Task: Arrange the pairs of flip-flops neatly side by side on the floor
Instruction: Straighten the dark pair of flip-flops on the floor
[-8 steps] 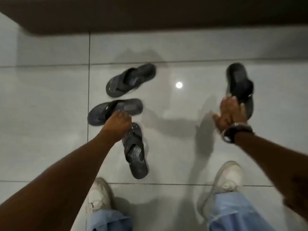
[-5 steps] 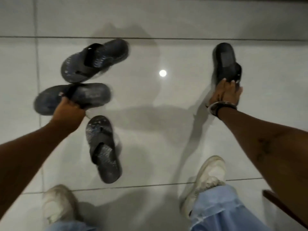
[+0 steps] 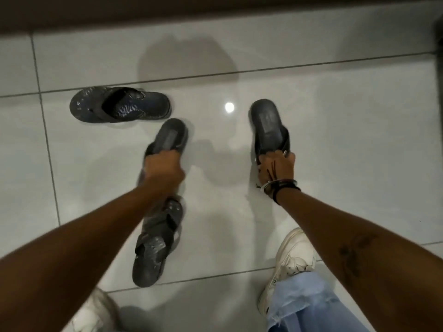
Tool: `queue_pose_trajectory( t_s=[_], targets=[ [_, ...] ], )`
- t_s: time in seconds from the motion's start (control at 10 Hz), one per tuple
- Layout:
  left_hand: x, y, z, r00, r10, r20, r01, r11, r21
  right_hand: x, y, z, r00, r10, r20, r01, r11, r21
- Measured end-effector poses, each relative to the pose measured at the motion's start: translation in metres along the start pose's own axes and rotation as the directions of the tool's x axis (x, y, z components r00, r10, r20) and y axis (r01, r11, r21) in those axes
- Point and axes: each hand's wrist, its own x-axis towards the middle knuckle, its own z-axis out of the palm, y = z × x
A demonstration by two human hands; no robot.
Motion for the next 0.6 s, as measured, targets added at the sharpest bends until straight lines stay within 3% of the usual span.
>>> queue_pose_trajectory(
  t_s=[0.1, 0.2, 0.3, 0.4, 0.6],
  targets=[
    [0.002, 0.068, 0.002, 0.995, 0.095, -0.011, -0.096, 0.989, -0.116, -0.019, -0.011, 0.005, 0.981, -0.144, 0.132, 0.191, 0.581, -0.791],
    [0.011, 0.119, 0.011, 0.993, 0.118, -0.023, -0.120, 0.969, -0.215, -0.021, -0.034, 0.001, 0.968, 0.145, 0.204, 0.104, 0.507, -0.856],
    [0.017, 0.151, 0.021, 0.992, 0.123, -0.038, -0.129, 0.935, -0.331, -0.018, -0.031, -0.004, 0.978, 0.040, 0.205, 0.156, 0.511, -0.846],
    [0.018, 0.163, 0.030, 0.987, 0.146, -0.070, -0.161, 0.914, -0.372, -0.014, -0.028, -0.005, 0.971, 0.048, 0.234, 0.182, 0.487, -0.854],
    [-0.004, 0.142, 0.034, 0.939, 0.274, -0.206, -0.335, 0.865, -0.373, -0.024, -0.026, 0.000, 0.988, -0.079, 0.131, 0.153, 0.494, -0.856]
  ],
)
